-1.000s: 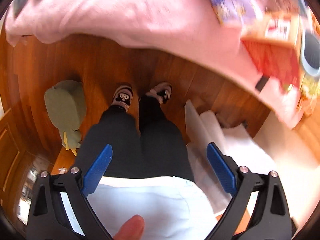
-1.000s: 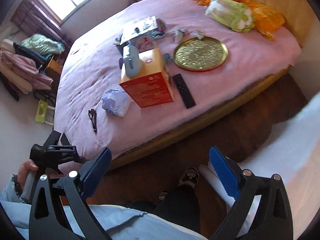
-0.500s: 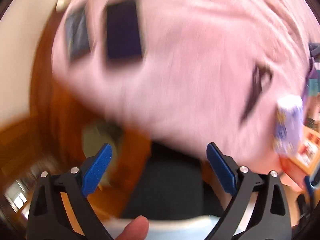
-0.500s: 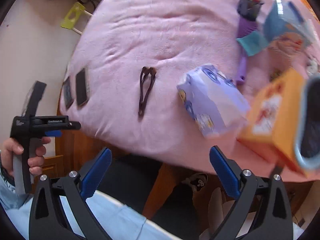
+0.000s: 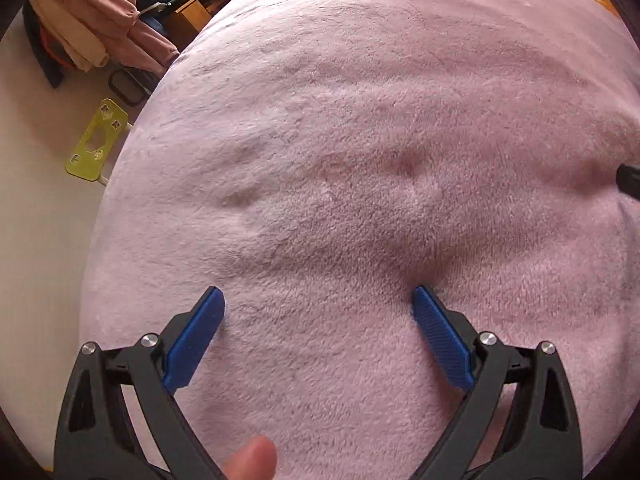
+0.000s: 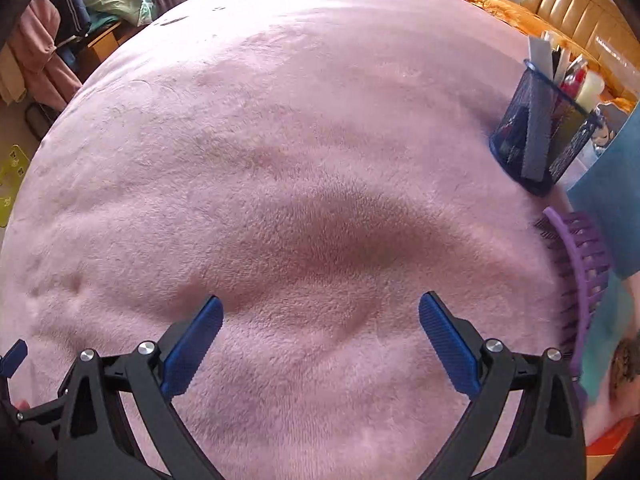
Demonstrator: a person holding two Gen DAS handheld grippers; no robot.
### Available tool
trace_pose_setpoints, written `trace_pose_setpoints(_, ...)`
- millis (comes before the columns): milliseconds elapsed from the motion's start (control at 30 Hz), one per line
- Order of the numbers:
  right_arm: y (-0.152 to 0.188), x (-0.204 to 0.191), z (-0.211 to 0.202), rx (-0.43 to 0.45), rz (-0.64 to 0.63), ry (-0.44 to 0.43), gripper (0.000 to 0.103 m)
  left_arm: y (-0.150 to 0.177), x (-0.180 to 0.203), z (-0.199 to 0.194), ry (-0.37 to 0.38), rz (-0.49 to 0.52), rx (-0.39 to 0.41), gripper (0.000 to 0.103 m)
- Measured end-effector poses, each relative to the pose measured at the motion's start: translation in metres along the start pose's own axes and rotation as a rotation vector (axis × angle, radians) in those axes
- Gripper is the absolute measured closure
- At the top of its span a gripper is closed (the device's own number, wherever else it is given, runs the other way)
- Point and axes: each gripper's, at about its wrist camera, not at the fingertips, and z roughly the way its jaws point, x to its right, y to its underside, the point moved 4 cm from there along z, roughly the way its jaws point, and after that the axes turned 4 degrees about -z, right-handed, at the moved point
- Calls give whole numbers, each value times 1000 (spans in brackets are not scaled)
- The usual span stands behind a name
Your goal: Organize jewelry
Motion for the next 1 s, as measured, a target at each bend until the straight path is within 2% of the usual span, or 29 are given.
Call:
trace_pose_setpoints(100,19,3,-6,166,-17,-1,4,17,-5,-3,38,-70,137,8)
trace_pose_setpoints(167,26,5,-9,202,-5,-11,4,23,-8,-2,81,-108,162,8)
trace_pose_setpoints(233,30,7,-11,190,-7,-9,4,21,-7,5,110,-125,133,8)
trace_pose_setpoints(300,34,8,-12,193,-12,-2,4,21,-7,3,121,-133,136,8)
trace_pose_setpoints(467,30,6,-10,192,-8,-8,4,15,3,8,95,-113,141,7)
trace_pose_setpoints(1000,23,3,-6,191,-8,-7,4,14,4,8,105,-113,141,7)
